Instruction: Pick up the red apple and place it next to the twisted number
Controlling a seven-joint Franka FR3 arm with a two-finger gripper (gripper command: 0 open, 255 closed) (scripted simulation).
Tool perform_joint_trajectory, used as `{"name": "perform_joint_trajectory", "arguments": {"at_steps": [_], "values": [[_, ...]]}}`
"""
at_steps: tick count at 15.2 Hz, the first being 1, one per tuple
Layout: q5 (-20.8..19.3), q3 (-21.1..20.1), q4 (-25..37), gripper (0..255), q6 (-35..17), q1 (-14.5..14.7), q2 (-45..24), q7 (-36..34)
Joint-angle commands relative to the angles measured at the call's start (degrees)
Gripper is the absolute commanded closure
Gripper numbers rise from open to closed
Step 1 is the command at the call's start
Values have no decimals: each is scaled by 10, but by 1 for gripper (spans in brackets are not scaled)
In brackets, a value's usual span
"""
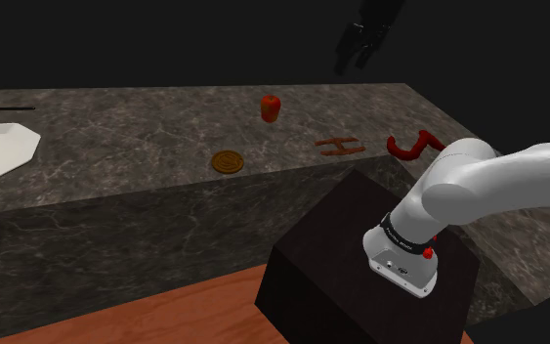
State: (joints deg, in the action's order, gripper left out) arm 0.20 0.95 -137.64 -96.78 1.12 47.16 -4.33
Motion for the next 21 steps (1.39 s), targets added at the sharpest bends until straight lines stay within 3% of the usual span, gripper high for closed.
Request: {"name": "perform_joint_trajectory", "arguments": {"at_steps": [1, 11, 21], "values": [[0, 0, 0, 0, 0, 0, 0, 0], [6, 42, 9, 0, -179, -17, -179, 11], [51, 83, 95, 0, -310, -23, -390, 41]]}}
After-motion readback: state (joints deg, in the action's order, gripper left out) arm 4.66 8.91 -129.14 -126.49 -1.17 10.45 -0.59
